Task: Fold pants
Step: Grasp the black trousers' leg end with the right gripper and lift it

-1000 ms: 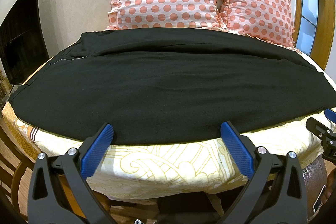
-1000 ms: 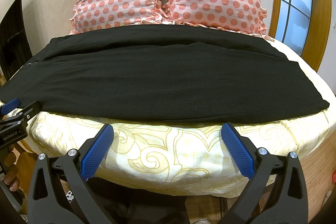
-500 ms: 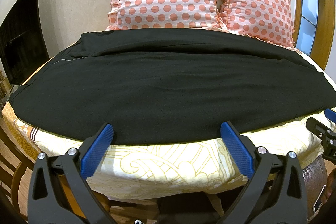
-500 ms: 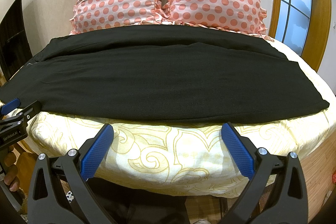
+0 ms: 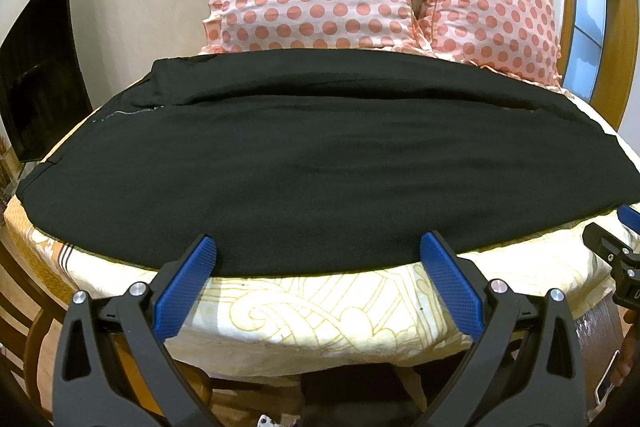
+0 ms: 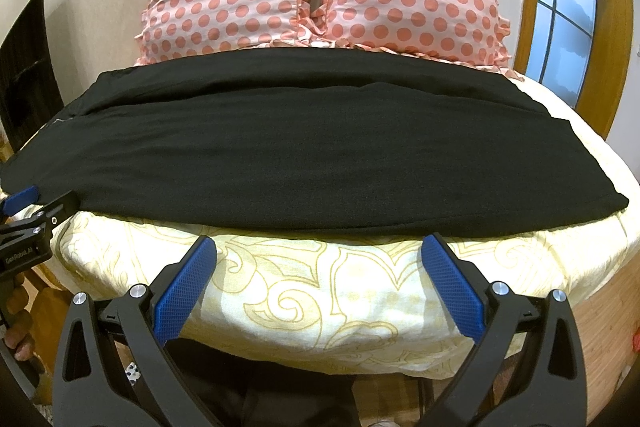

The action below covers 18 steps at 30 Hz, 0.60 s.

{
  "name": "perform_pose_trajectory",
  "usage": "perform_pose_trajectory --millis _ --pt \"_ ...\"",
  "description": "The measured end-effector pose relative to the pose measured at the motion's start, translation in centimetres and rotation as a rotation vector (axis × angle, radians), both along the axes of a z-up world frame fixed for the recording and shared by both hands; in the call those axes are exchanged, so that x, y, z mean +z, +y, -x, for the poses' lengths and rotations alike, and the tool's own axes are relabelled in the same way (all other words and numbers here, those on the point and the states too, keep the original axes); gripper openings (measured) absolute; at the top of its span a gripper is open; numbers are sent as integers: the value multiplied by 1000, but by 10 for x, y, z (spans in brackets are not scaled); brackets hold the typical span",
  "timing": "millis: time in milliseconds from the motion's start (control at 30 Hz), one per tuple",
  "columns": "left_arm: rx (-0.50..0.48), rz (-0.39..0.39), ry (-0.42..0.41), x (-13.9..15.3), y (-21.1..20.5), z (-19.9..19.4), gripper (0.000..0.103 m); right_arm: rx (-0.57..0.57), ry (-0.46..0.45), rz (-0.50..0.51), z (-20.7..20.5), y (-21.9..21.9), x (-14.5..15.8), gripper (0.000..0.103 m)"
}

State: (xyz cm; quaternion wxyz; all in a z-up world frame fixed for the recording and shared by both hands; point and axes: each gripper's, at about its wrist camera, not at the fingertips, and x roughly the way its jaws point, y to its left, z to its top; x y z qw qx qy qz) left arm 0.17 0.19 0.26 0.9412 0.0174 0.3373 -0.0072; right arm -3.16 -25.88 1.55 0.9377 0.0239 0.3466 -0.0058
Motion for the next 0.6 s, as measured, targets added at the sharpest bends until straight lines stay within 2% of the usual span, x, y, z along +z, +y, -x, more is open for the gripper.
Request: perform_pose_trajectory --millis 100,233,300,433,600 --pt "-10 -10 -1 2 -5 -5 101 51 8 -29 1 -10 4 102" --pt "-23 -48 -20 14 0 3 101 77 -28 -179 0 -39 20 102" --pt "-27 -23 -46 25 8 3 101 16 -66 -222 -7 -66 40 102" --pt "44 29 -110 55 33 -17 101 -134 -102 -282 -41 -122 73 102" --pt "122 21 -115 67 48 -63 101 -325 -8 -345 -129 -188 89 102"
